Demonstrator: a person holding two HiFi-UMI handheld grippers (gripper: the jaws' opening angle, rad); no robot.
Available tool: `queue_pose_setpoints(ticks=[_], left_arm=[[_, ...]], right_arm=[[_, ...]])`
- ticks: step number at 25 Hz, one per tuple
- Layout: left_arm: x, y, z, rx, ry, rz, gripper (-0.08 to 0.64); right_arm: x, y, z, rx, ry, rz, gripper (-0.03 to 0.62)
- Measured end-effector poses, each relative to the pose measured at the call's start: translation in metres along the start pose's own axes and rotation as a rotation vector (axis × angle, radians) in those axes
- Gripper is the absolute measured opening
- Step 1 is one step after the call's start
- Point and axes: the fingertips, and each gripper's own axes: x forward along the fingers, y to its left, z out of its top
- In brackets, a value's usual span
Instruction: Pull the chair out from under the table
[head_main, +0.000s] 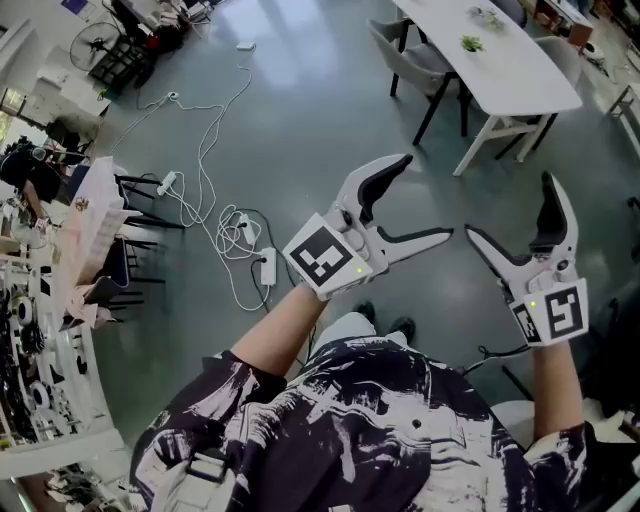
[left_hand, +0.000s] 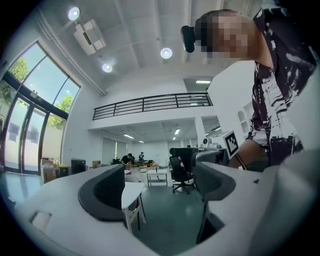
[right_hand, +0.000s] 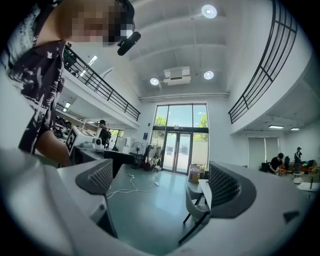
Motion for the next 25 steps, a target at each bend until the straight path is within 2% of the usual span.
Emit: queue_pose_setpoints(ticks=[5,10,19,25], left_arm=[[-0.020,0.038,-0.014,-0.003,0.026,0.074,0.423],[-0.042,0.097,-0.027,-0.004,0.031,0.147,0.423],[-0.101,0.258,-0.029,-0.010,0.002,0.209,0.423],[-0.136,0.364,-0.037,0.009,0.017,0.209,0.423]], right_arm=[[0.047,0.004,-0.009,0.011,-0.012,0.076,0.549],[0.115,0.013,-0.024,0.018,-0.015,0.152,0.548],[0.291,0.037,-0.023,-0.012,0.000,0.230,0.548],[0.408,0.045,-0.031,-0.009,-0.006,0.243,0.549]])
